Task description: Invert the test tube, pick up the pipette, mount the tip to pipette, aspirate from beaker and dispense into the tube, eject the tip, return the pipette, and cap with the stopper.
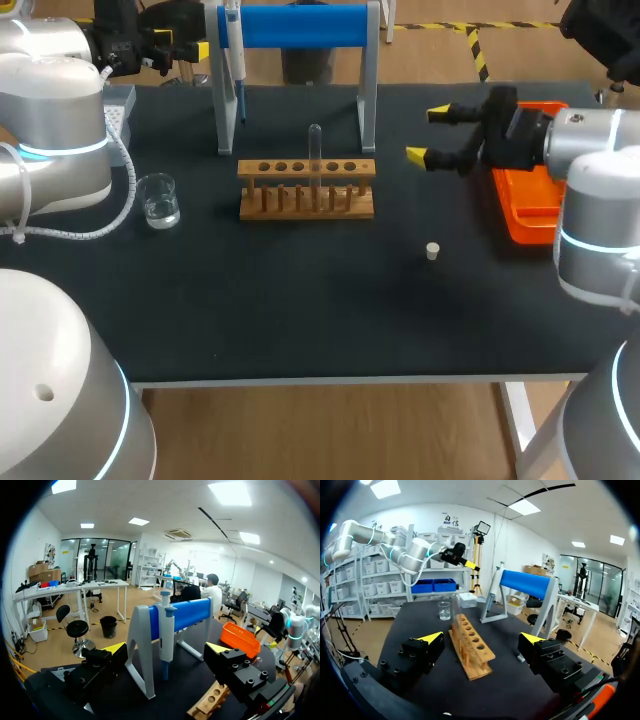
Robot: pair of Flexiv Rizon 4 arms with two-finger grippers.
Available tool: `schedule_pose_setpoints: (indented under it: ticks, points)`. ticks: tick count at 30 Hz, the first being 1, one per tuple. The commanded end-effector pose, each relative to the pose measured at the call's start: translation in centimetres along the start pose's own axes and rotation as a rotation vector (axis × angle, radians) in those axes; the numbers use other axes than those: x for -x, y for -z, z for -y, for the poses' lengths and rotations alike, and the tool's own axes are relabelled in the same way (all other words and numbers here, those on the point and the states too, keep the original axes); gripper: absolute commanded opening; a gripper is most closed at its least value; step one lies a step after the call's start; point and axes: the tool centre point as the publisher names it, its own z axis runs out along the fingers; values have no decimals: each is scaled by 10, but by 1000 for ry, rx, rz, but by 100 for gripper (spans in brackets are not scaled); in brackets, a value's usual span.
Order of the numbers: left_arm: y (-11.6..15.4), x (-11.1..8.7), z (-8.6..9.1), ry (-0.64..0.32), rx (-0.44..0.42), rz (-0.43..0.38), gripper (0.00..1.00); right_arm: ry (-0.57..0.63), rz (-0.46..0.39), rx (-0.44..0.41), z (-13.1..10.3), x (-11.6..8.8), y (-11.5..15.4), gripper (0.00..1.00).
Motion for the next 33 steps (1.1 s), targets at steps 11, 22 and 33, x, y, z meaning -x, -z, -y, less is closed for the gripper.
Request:
schedule_pose_setpoints:
  ticks: [11, 22, 33]
  points:
    - [0, 0, 0, 0, 0, 0, 100, 30, -68, 28, 17, -39, 11, 100]
    - [0, 0, 0, 0, 0, 0, 100, 44, -68, 34, 19, -42, 12, 100]
    - [8, -15, -8, -45, -17, 8, 100, 44, -68, 34, 19, -42, 12, 100]
